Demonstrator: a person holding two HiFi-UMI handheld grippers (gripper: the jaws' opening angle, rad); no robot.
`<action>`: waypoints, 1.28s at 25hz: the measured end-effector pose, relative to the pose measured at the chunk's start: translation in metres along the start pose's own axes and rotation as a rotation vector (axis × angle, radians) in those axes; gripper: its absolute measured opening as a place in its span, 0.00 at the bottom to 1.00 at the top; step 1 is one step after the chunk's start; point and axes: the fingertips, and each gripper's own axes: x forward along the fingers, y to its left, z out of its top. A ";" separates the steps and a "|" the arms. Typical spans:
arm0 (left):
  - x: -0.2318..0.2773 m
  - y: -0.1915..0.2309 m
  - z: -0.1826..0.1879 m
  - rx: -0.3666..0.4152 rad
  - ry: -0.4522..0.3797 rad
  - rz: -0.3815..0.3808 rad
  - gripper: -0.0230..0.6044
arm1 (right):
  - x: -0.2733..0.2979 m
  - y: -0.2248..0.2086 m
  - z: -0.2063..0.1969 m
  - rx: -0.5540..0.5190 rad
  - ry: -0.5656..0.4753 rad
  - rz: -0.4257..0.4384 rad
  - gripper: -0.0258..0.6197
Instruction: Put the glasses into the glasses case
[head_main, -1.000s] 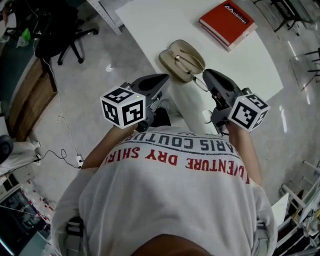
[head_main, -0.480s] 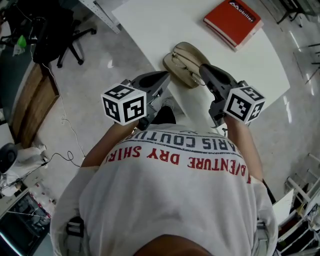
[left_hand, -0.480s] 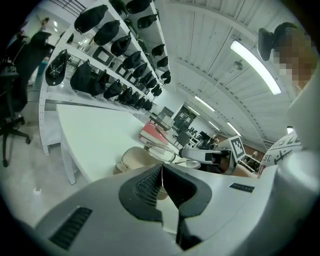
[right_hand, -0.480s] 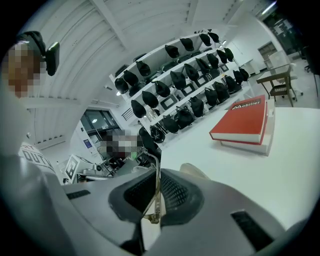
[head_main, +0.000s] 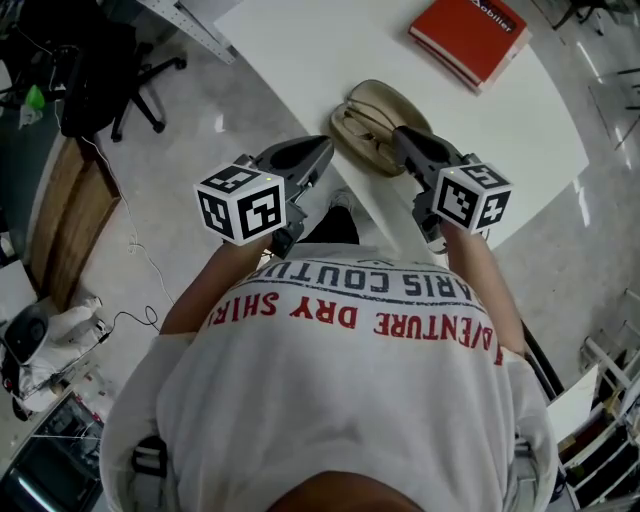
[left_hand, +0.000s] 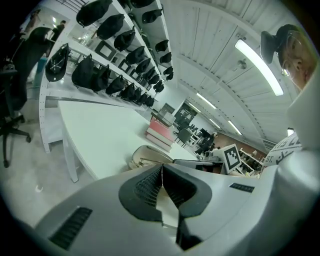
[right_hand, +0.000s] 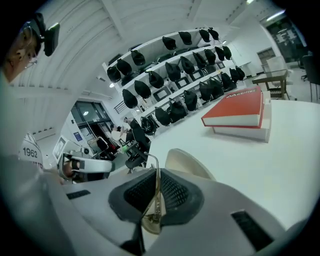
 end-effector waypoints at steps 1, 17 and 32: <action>0.000 0.003 0.001 0.000 0.004 -0.003 0.08 | 0.004 -0.001 -0.002 -0.009 0.006 -0.009 0.10; 0.015 0.030 0.010 0.044 0.094 -0.079 0.08 | 0.031 -0.015 -0.029 -0.161 0.107 -0.100 0.10; 0.028 0.035 0.017 0.058 0.104 -0.121 0.08 | 0.033 -0.012 -0.036 -0.315 0.217 -0.126 0.25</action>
